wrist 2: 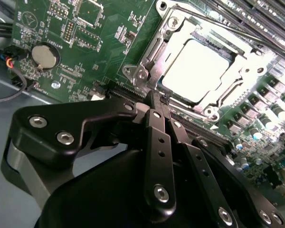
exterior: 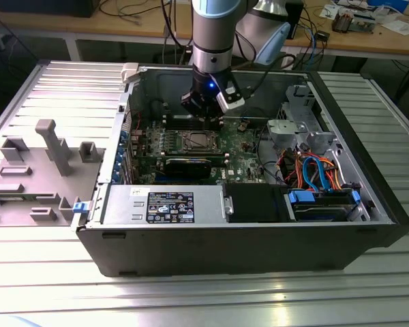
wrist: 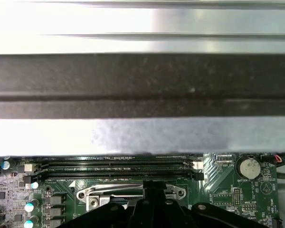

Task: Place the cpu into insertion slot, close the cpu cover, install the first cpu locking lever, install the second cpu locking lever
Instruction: 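Install the second cpu locking lever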

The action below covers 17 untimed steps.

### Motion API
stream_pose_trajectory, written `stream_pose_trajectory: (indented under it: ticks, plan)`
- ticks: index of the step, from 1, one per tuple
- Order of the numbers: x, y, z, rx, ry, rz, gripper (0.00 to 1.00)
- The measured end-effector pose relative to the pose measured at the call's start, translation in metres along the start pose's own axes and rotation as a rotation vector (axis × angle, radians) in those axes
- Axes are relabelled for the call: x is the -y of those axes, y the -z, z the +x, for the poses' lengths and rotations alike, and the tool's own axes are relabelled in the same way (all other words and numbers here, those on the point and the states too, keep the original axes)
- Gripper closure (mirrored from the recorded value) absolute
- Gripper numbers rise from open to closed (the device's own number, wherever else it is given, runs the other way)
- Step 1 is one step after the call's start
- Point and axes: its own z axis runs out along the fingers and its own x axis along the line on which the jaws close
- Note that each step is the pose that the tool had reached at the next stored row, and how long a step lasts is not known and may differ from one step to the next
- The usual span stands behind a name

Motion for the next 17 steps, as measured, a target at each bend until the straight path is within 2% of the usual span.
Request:
stream_pose_trajectory:
  ticks: [12,17]
  plan:
    - [0.0038,0.0004,0.0,0.0,0.0,0.0005,0.89]
    - [0.0033,0.0072,-0.0003,-0.0001,0.0,0.0012,0.89]
